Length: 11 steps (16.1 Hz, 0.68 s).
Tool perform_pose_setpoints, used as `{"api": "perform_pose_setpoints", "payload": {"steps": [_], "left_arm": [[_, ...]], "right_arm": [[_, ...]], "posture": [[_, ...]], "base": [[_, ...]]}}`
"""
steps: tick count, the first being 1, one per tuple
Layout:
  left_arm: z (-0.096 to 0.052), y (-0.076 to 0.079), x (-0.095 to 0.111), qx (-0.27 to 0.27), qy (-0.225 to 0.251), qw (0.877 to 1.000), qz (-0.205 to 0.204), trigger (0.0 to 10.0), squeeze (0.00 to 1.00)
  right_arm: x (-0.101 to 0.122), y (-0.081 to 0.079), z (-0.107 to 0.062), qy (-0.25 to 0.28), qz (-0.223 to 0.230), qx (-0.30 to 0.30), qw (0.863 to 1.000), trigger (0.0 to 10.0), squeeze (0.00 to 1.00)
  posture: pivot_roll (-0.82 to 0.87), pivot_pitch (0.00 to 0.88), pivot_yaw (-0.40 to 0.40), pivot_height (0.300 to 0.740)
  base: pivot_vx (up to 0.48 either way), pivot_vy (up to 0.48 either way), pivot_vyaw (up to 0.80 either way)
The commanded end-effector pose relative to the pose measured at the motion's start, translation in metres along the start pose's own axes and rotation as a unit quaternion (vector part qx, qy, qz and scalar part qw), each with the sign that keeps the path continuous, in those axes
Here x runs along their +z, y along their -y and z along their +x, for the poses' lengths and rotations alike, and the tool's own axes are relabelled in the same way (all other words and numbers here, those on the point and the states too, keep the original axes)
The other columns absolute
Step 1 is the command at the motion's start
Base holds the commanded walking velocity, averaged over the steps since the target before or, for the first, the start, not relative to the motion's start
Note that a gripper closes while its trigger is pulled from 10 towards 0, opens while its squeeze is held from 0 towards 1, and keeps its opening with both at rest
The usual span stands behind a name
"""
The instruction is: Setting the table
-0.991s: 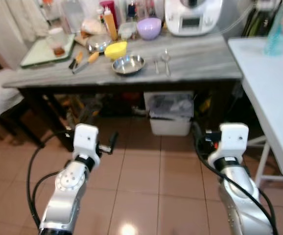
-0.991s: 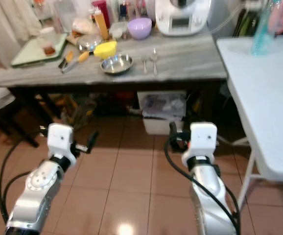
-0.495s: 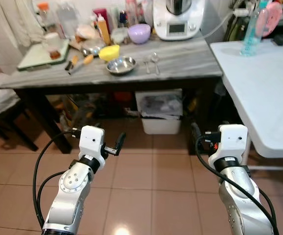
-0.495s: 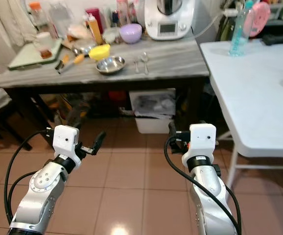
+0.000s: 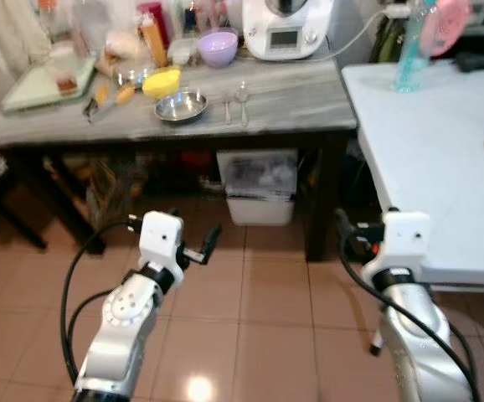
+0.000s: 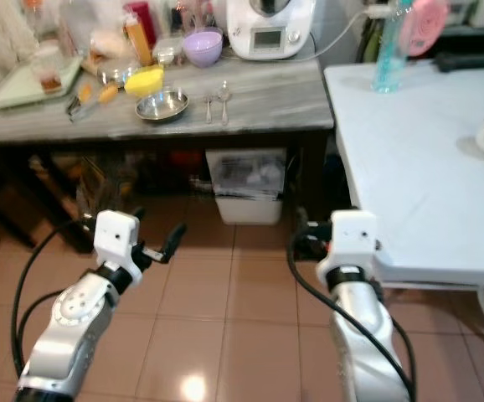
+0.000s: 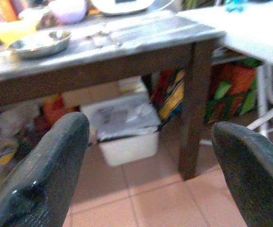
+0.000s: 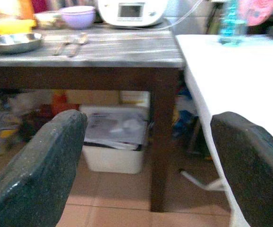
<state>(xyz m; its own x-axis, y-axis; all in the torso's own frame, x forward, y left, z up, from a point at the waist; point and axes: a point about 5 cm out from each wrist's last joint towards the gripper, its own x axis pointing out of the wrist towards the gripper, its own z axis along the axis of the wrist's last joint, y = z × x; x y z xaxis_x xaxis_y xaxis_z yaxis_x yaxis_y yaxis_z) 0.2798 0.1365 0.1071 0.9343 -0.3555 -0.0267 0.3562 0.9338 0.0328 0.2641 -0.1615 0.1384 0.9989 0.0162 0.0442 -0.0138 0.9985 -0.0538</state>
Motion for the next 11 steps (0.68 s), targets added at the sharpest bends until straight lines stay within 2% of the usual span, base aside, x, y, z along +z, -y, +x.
{"api": "perform_pose_setpoints", "payload": {"steps": [1,11], "left_arm": [[0.0010,-0.0011,0.0041,0.000,0.007,1.000,0.002,10.0,0.00],[0.0022,0.0006,0.0047,-0.008,0.008,1.000,0.007,10.0,0.00]], "right_arm": [[0.0016,0.0005,0.0003,0.003,-0.002,-0.001,1.000,10.0,0.00],[0.0033,0.0056,0.0036,0.007,-0.012,-0.017,1.000,10.0,0.00]], "posture": [[-0.14,0.052,0.122,0.740],[-0.14,0.050,0.124,0.740]], "base": [[0.000,-0.480,0.00],[0.000,-0.480,0.00]]}}
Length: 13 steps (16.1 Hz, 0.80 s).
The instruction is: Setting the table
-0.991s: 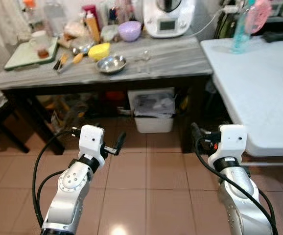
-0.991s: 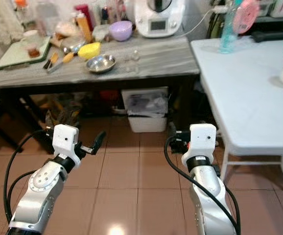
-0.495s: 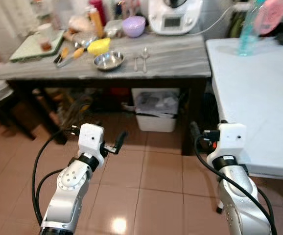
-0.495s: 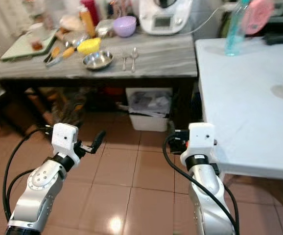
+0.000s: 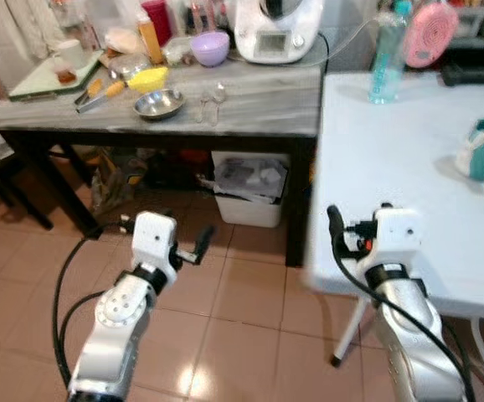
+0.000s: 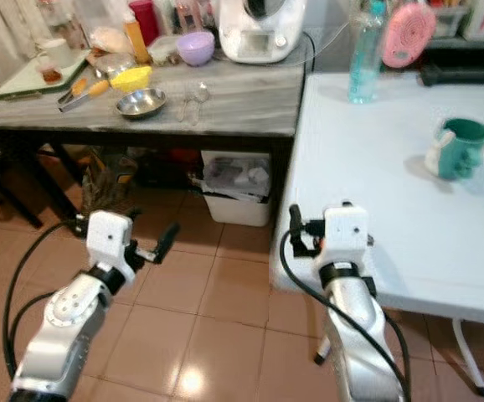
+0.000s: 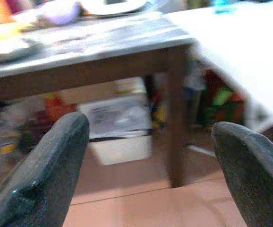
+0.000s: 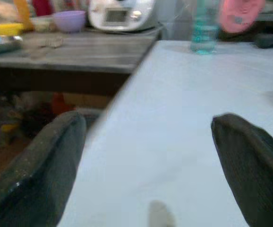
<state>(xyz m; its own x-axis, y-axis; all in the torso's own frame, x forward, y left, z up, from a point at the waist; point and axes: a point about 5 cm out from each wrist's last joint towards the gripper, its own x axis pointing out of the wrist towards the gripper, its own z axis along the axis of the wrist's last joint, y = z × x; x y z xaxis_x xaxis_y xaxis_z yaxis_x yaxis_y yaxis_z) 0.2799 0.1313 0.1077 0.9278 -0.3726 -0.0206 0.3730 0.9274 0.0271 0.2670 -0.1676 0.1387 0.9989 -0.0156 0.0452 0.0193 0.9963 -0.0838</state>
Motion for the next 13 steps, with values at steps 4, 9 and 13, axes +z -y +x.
{"api": "perform_pose_setpoints", "payload": {"steps": [4,9,13], "left_arm": [[-0.0015,-0.0036,0.0026,-0.001,0.002,1.000,0.010,10.0,0.00],[-0.0013,-0.0034,0.0019,-0.001,0.000,1.000,0.010,10.0,0.00],[-0.0005,-0.0033,0.0023,-0.002,0.001,1.000,0.011,10.0,0.00]], "right_arm": [[0.0027,-0.0023,0.0000,0.006,0.004,0.000,1.000,10.0,0.00],[0.0035,-0.0020,-0.0002,0.009,0.000,-0.001,1.000,10.0,0.00],[0.0041,-0.0022,-0.0013,0.011,-0.004,-0.002,1.000,10.0,0.00]], "posture": [[-0.14,0.054,0.127,0.740],[-0.14,0.057,0.126,0.740],[-0.15,0.059,0.131,0.740]], "base": [[0.000,-0.480,-0.45],[0.000,-0.464,0.00],[0.000,-0.382,0.00]]}}
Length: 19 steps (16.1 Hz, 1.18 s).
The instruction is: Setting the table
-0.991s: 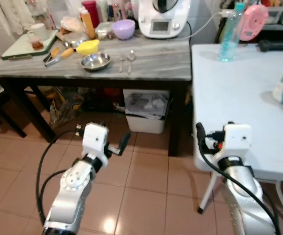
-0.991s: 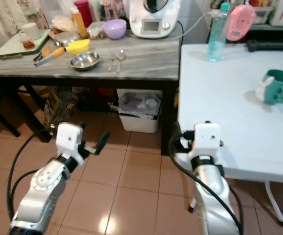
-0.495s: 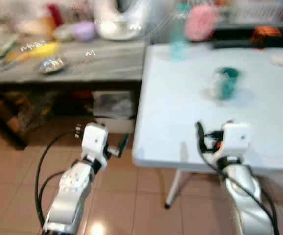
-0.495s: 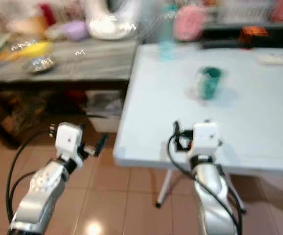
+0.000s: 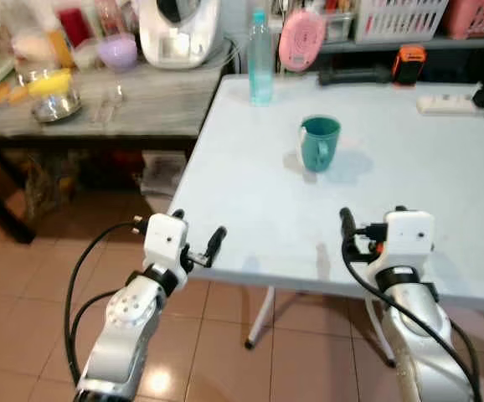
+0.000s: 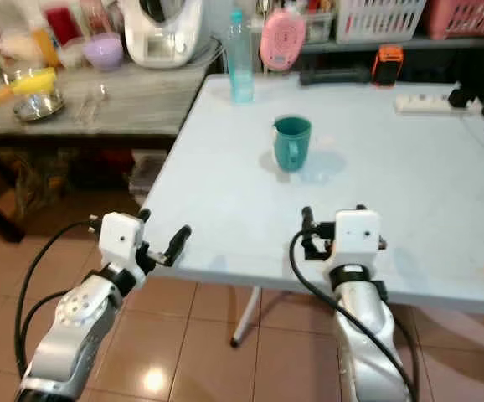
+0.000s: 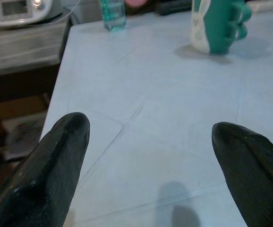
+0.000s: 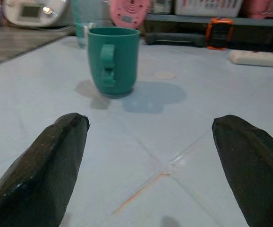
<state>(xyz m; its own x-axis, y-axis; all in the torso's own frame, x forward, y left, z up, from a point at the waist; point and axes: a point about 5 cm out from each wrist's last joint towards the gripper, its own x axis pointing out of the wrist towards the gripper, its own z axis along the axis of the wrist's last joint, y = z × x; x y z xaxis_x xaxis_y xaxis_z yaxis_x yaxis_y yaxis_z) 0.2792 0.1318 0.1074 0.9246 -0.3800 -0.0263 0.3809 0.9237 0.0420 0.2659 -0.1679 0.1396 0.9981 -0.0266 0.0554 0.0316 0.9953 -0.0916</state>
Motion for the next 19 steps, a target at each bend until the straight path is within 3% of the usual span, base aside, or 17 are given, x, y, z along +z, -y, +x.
{"api": "perform_pose_setpoints", "payload": {"steps": [1,10,19], "left_arm": [[0.0007,-0.0026,0.0027,0.002,0.004,1.000,0.004,10.0,0.00],[0.0007,0.0020,0.0053,-0.012,0.021,1.000,-0.018,10.0,0.00],[0.0013,0.0034,0.0050,-0.022,0.019,0.999,-0.016,10.0,0.00]], "right_arm": [[0.0032,-0.0023,0.0000,0.006,0.000,0.004,1.000,10.0,0.00],[0.0044,-0.0035,0.0016,0.011,-0.008,0.007,1.000,10.0,0.00],[0.0029,-0.0041,-0.0006,0.008,-0.010,0.008,1.000,10.0,0.00]], "posture": [[-0.15,0.060,0.131,0.740],[-0.15,0.063,0.126,0.740],[-0.15,0.072,0.133,0.740]], "base": [[0.000,-0.300,0.00],[0.000,0.000,0.00],[0.279,0.000,0.00]]}}
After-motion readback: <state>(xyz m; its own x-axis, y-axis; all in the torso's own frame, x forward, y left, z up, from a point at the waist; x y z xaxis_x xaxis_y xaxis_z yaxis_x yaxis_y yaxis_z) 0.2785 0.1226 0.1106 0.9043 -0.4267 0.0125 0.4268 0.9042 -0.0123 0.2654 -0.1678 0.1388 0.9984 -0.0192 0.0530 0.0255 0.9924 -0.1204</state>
